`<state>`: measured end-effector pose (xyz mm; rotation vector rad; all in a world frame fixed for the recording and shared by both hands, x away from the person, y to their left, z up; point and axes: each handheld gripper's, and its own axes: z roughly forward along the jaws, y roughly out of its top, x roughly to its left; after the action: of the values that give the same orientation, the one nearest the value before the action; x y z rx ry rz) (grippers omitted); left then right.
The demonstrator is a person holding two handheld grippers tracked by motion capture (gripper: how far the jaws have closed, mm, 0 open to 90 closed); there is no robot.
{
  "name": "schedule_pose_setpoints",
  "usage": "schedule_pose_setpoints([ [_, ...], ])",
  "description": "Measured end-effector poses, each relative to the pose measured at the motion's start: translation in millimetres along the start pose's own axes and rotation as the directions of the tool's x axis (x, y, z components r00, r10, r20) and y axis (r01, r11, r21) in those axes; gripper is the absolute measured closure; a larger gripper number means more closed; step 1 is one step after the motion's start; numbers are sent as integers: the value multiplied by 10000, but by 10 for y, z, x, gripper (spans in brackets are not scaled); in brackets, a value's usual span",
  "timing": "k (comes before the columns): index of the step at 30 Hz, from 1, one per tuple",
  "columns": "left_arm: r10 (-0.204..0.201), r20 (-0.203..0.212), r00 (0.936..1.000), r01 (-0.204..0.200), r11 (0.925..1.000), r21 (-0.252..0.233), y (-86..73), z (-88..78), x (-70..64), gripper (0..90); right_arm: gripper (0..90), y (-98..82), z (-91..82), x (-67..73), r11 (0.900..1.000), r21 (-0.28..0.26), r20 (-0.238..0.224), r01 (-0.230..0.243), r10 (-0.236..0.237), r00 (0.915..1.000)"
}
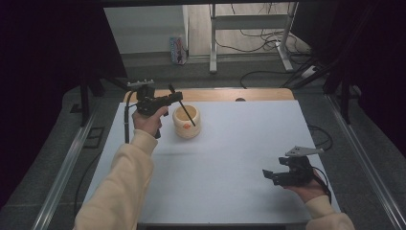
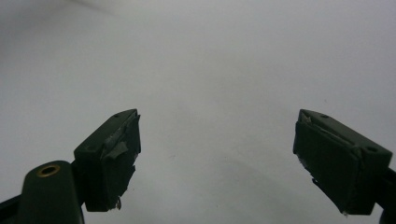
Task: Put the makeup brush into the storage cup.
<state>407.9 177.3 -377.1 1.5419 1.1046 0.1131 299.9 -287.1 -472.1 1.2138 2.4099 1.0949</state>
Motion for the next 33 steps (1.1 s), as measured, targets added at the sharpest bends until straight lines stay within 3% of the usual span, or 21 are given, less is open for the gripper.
schedule_pose_setpoints([
  [18,116,-463,9989,-109,9998,161,144,134,59,854,149,-2,14,3,10000,40,-33,48,-48,10000],
  [33,-30,-912,9958,29,10000,-10,196,221,219,855,149,-6,23,1,9999,80,-88,96,-95,9999],
])
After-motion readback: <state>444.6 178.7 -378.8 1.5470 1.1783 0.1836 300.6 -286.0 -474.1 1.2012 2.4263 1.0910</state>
